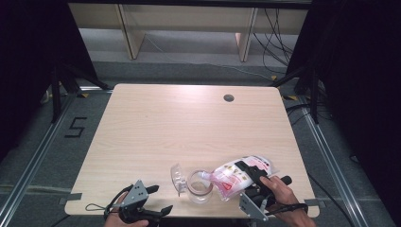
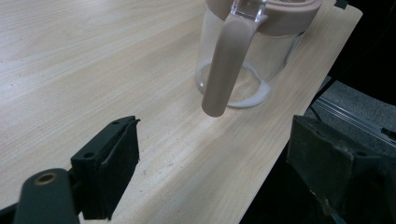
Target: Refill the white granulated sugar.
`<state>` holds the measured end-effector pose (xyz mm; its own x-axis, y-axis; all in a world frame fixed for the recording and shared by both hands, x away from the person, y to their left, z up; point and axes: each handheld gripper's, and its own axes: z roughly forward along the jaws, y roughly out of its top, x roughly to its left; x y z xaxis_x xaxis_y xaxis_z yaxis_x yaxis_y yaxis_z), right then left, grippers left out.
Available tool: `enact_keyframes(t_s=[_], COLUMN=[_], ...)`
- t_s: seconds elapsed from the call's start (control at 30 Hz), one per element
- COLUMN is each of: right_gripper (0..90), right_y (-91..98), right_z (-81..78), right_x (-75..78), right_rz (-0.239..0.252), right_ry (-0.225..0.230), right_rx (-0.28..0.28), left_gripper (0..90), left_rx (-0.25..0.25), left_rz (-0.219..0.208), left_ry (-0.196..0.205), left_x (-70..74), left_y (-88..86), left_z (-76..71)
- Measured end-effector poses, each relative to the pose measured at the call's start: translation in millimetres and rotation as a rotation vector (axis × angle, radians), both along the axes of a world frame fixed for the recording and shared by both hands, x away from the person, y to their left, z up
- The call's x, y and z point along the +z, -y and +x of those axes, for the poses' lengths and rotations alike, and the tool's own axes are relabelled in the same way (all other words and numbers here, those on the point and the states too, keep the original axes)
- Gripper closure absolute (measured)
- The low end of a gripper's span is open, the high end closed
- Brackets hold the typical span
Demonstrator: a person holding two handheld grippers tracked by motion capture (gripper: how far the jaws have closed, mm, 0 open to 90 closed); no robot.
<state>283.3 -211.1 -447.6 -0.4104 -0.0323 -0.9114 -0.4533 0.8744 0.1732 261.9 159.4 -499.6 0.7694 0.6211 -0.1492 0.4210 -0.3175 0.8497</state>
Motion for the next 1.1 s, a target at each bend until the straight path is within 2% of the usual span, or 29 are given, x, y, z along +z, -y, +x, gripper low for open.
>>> enact_keyframes(t_s=[0.03,0.07,0.1,0.13,0.17,0.2,0.23,0.3,0.33,0.43,0.47,0.5,0.53,0.57,0.6,0.67,0.77,0.8,0.87,0.9,1.0,1.03,1.1], right_gripper=[48.1,48.1,48.1,48.1,48.1,48.1,48.2,48.2,48.2,48.2,48.2,48.3,48.3,48.3,48.3,48.3,48.4,48.4,48.4,48.4,48.5,48.5,48.5], right_y=[-1.1,-1.1,-0.5,-1.9,-1.1,-1.4,-2.3,-2.5,-2.4,-3.0,-2.7,-4.2,-3.4,-4.1,-6.1,-6.2,-7.2,-8.2,-8.3,-8.7,-9.2,-8.1,-9.0], right_z=[0.6,0.7,0.3,1.1,-0.1,0.5,2.0,1.3,2.3,2.5,1.0,2.7,0.8,1.3,2.9,2.1,2.2,3.2,2.4,2.4,2.2,0.6,1.6], right_x=[3.1,2.2,-0.1,3.1,-0.6,0.2,3.4,3.4,2.7,3.6,1.4,3.8,-0.2,1.2,2.7,2.0,1.9,3.3,2.5,2.5,3.5,1.0,3.5], right_rz=[-0.037,-0.023,0.009,-0.031,0.003,-0.01,-0.047,-0.071,-0.066,-0.072,-0.053,-0.084,-0.054,-0.069,-0.094,-0.093,-0.103,-0.117,-0.116,-0.114,-0.13,-0.11,-0.135], right_ry=[0.03,0.022,0.001,0.029,-0.004,0.003,0.041,0.049,0.046,0.052,0.032,0.057,0.021,0.042,0.064,0.047,0.049,0.074,0.062,0.066,0.077,0.05,0.079], right_rx=[0.016,0.013,0.003,0.025,-0.001,0.007,0.036,0.022,0.03,0.038,0.011,0.042,0.005,0.016,0.042,0.026,0.027,0.048,0.037,0.04,0.045,0.013,0.038], left_gripper=[16.4,16.4,16.4,16.4,16.4,16.4,16.4,16.4,16.4,16.4,16.4,16.4,16.4,16.4,16.4,16.4,16.4,16.4,16.4,16.4,16.4,16.4,16.4], left_rx=[-0.001,0.001,-0.004,0.004,-0.011,-0.001,-0.003,-0.006,-0.003,-0.017,-0.024,-0.02,-0.017,-0.024,-0.012,-0.013,-0.001,-0.001,0.002,0.003,0.002,0.002,-0.001], left_rz=[0.001,-0.016,-0.011,-0.025,-0.008,-0.003,0.005,-0.009,-0.033,-0.01,0.015,0.005,-0.01,0.007,-0.018,-0.025,0.003,0.001,0.008,-0.006,0.003,-0.008,0.002], left_ry=[-0.002,-0.001,0.003,-0.001,0.013,0.0,-0.003,0.003,0.001,0.016,0.023,0.02,0.018,0.026,0.012,0.013,-0.003,-0.003,0.0,0.003,0.0,0.002,-0.001], left_x=[0.0,-0.4,-0.3,0.2,1.0,0.4,0.3,-0.5,-0.7,0.0,0.5,0.4,-0.2,0.2,-0.1,-0.3,0.3,0.2,0.7,0.0,0.3,-0.3,0.1], left_y=[0.0,0.9,0.5,1.7,0.6,0.4,-0.2,0.5,2.1,0.6,-1.0,-0.5,0.3,-0.7,1.1,1.4,-0.2,-0.2,-0.3,0.3,-0.1,0.3,-0.2], left_z=[0.1,-0.4,-0.2,-1.5,-0.3,-0.5,0.0,-0.2,-0.7,0.5,1.5,1.2,0.8,1.5,0.1,0.1,-0.3,-0.3,-0.6,-0.6,-0.5,-0.4,-0.1])
